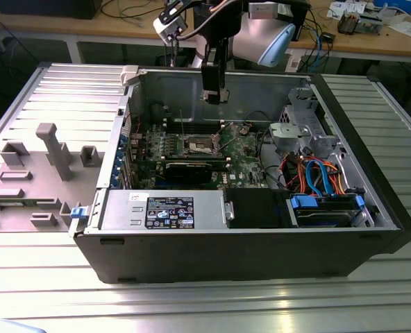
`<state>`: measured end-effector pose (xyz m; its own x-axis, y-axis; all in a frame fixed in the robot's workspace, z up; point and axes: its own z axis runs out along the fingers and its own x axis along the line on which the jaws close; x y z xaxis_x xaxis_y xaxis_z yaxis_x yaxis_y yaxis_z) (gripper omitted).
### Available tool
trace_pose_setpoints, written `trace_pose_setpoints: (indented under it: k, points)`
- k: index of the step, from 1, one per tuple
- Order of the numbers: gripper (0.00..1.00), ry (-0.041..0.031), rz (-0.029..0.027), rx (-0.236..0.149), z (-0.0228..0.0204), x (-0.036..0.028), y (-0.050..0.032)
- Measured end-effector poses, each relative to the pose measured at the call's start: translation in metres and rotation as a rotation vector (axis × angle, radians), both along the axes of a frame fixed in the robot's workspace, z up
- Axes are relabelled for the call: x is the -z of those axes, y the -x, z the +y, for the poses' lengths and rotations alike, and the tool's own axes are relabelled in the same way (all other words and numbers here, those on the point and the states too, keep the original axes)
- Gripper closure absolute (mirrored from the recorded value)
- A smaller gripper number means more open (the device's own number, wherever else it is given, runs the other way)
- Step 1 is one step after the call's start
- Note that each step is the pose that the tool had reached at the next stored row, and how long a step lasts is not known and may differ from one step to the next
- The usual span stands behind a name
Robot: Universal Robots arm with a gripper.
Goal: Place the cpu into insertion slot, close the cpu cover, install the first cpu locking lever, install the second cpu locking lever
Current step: 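Place the cpu into insertion slot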
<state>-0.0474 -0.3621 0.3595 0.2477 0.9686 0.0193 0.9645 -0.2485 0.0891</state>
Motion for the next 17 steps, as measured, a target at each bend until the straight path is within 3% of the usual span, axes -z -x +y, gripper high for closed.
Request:
trace_pose_setpoints:
  k: [4, 8, 17]
  points:
    - [0.45, 0.0, 0.0, 0.03, 0.0, 0.0004, 0.0004]
    - [0.45, -0.0002, -0.0001, 0.032, 0.0004, 0.0014, 0.0011]
    - [0.45, 0.0002, -0.0002, -0.093, 0.0005, 0.0065, 0.0012]
